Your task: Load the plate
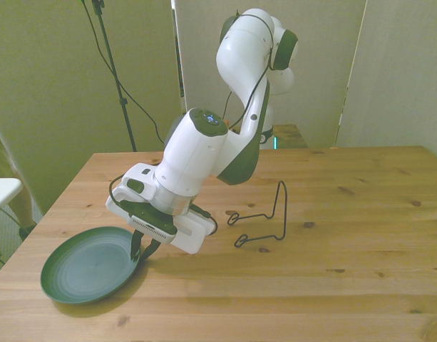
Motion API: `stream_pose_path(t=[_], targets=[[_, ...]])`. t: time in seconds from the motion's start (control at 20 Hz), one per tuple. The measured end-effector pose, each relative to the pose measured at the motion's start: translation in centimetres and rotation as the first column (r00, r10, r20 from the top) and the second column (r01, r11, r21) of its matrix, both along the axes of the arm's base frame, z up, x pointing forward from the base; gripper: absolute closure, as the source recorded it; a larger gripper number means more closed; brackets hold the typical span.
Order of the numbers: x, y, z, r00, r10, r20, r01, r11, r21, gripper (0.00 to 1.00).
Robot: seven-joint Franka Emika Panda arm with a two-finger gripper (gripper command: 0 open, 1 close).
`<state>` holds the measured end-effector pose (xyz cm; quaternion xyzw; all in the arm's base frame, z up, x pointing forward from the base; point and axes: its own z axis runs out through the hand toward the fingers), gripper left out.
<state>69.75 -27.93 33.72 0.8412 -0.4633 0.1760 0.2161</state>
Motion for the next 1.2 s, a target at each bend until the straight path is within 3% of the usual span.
stream_pose_path(t=[0.5, 0.85, 1.0, 1.2], targets=[[-0.4, 0.7, 0.9, 1.0, 0.008, 0.007, -0.008, 1.0, 0.02, 1.0], [-4.3, 6.1, 8.4, 0.994, 0.084, 0.066, -0.092, 0.986, 0.138, 1.0], [-7.1, 8.9, 11.9, 0.988, 0.127, 0.082, -0.143, 0.96, 0.239, 1.0], [-11.3, 12.9, 17.3, 0.967, 0.221, 0.126, -0.253, 0.886, 0.388, 1.0]])
